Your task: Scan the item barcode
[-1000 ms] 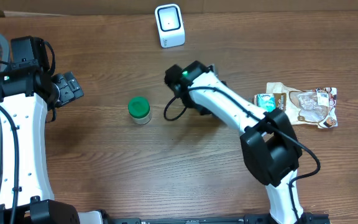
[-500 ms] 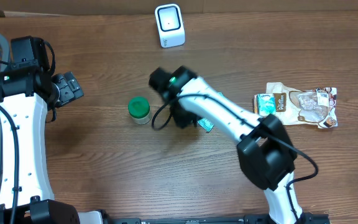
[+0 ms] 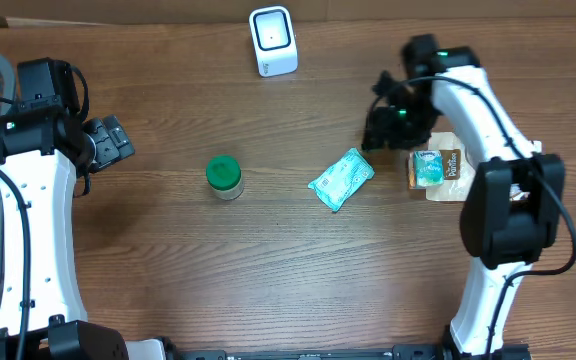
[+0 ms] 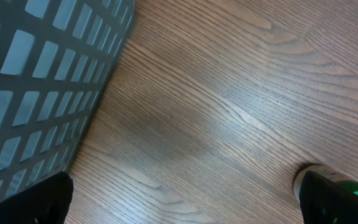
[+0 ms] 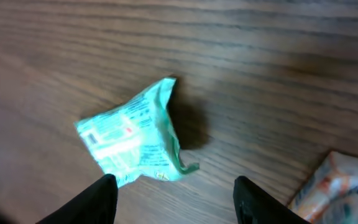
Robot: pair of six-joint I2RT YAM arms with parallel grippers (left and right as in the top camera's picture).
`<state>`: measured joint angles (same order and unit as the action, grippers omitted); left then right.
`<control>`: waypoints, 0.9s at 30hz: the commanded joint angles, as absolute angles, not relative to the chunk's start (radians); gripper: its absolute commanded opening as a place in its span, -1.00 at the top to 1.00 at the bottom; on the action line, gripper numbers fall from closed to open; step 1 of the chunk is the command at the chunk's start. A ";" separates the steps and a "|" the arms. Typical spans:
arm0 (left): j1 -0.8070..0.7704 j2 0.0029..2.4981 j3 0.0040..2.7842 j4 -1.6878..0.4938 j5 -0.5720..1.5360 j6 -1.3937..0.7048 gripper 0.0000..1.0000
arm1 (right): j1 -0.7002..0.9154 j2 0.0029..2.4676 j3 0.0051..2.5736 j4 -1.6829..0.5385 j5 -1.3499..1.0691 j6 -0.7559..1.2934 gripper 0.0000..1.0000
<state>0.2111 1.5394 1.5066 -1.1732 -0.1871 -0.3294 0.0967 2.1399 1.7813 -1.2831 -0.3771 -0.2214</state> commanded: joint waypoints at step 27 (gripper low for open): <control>0.209 1.538 1.507 -1.171 -0.183 -0.310 -0.99 | 0.140 2.191 1.428 -0.934 -0.638 -0.365 -0.30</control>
